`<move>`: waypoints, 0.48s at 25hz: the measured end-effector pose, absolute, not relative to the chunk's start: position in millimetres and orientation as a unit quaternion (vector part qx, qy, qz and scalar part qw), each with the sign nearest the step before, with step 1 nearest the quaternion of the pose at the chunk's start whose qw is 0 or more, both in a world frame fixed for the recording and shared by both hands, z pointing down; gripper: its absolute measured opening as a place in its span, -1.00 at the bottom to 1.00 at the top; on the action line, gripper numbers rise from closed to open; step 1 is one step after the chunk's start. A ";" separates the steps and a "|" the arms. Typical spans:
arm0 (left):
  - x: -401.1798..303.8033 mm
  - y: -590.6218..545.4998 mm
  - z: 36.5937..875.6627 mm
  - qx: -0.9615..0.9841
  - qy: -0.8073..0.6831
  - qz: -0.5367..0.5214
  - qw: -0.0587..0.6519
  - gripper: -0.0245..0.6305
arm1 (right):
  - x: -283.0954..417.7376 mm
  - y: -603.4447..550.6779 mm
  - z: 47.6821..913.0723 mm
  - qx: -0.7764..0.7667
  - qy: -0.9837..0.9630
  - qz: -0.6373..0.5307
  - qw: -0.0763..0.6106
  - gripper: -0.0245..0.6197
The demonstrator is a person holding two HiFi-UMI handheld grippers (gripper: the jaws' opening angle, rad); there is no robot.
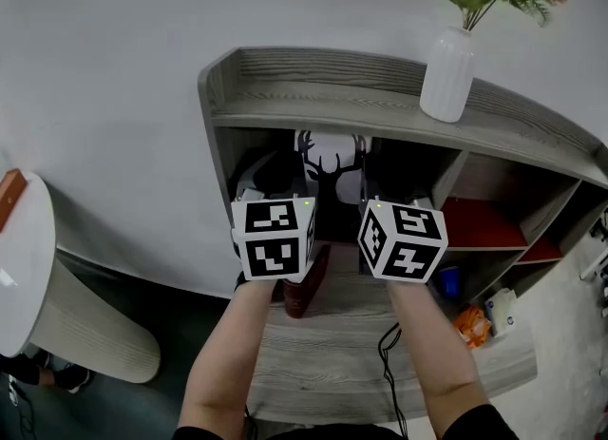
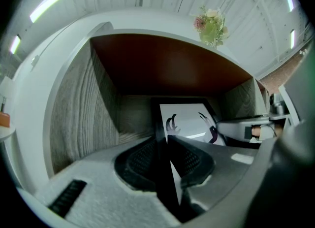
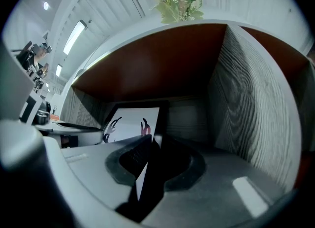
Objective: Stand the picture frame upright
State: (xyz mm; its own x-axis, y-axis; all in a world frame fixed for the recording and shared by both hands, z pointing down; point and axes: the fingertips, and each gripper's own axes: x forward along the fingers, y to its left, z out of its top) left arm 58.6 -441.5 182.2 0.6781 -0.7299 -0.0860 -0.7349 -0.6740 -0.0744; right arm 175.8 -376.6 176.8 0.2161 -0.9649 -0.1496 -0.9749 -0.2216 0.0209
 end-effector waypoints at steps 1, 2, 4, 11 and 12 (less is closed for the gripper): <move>58.6 -441.6 182.3 -0.914 0.401 0.025 0.053 -0.70 | 175.8 -376.7 176.8 -0.779 0.623 0.066 0.038 -0.72; 58.6 -441.7 182.2 -0.914 0.402 0.025 0.054 -0.70 | 175.9 -377.0 176.8 -0.778 0.623 0.068 0.038 -0.72; 58.6 -441.5 182.2 -0.913 0.403 0.024 0.057 -0.70 | 175.8 -377.2 176.8 -0.777 0.625 0.068 0.037 -0.72; 57.2 -438.4 181.5 -0.911 0.406 0.025 0.069 -0.70 | 174.7 -376.5 176.3 -0.772 0.632 0.063 0.032 -0.68; 56.9 -437.9 181.5 -0.911 0.406 0.025 0.070 -0.70 | 173.4 -376.8 176.7 -0.770 0.635 0.063 0.032 -0.64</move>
